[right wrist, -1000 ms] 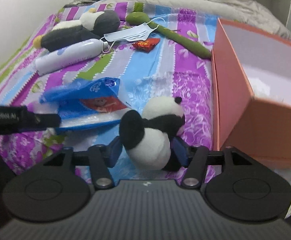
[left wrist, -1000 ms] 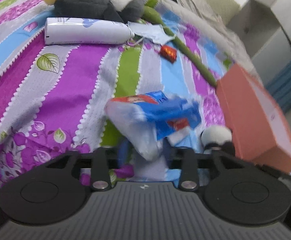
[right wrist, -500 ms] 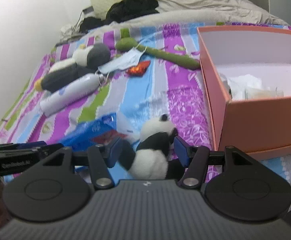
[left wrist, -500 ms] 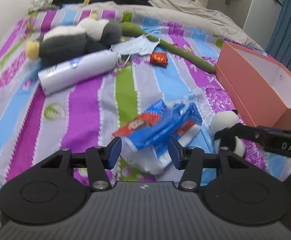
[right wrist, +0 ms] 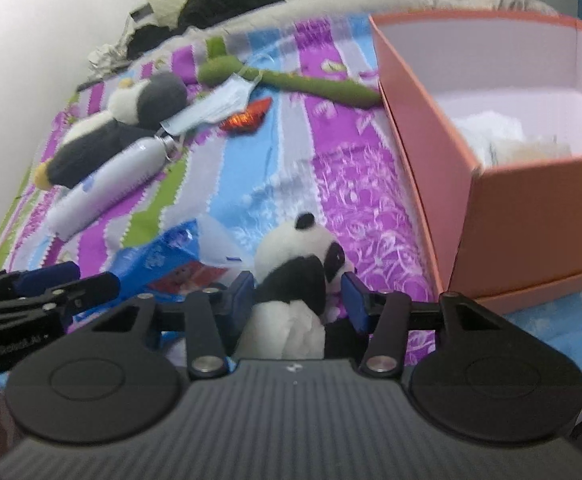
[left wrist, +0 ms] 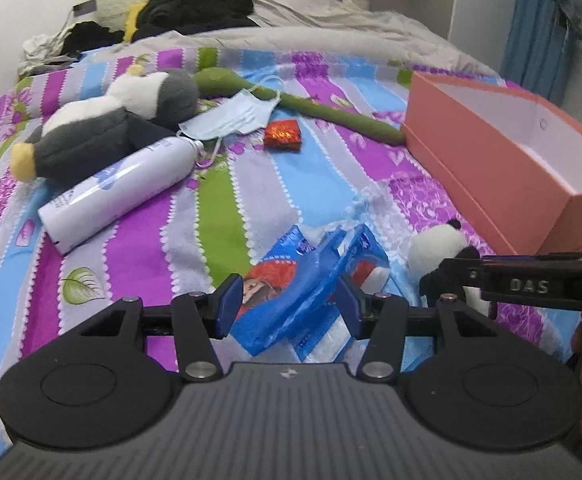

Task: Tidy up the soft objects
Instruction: 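Lift the panda plush with the right gripper while the left lifts the blue bag, then carry the panda plush and blue bag with both grippers over the orange box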

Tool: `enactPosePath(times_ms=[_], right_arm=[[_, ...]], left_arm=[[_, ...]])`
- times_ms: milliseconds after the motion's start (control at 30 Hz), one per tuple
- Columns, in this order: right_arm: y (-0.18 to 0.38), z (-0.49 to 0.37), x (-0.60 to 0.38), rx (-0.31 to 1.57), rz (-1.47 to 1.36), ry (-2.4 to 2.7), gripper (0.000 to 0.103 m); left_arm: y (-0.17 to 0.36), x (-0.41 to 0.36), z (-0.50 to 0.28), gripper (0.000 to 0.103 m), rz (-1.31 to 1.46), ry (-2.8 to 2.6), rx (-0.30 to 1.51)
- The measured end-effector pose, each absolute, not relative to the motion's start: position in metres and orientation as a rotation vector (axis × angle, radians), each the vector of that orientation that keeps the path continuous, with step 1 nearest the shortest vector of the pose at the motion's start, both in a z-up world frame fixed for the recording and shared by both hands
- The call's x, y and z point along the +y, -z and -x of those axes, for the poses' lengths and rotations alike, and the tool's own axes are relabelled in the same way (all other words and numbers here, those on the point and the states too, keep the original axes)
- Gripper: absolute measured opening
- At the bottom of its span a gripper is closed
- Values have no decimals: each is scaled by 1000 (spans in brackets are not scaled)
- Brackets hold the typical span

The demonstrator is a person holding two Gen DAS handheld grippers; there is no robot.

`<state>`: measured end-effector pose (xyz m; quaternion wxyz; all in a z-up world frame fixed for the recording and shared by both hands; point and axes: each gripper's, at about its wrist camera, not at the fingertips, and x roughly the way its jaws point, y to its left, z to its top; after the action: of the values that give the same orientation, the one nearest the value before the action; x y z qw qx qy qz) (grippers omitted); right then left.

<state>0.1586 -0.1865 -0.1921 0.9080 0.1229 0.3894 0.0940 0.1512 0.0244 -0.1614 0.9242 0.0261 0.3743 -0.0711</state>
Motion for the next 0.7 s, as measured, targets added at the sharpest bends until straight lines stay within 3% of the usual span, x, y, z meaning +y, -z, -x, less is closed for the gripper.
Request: enactPosePath(times_ms=[267, 400, 700], right_arm=[[205, -164, -173, 837, -237, -233, 52], [202, -164, -171, 833, -225, -254, 43], [190, -153, -174, 814, -111, -236, 42]], left_arm=[[184, 20, -166, 57, -87, 147, 828], [190, 20, -171, 57, -91, 144, 842], [194, 16, -183, 56, -67, 146, 860]])
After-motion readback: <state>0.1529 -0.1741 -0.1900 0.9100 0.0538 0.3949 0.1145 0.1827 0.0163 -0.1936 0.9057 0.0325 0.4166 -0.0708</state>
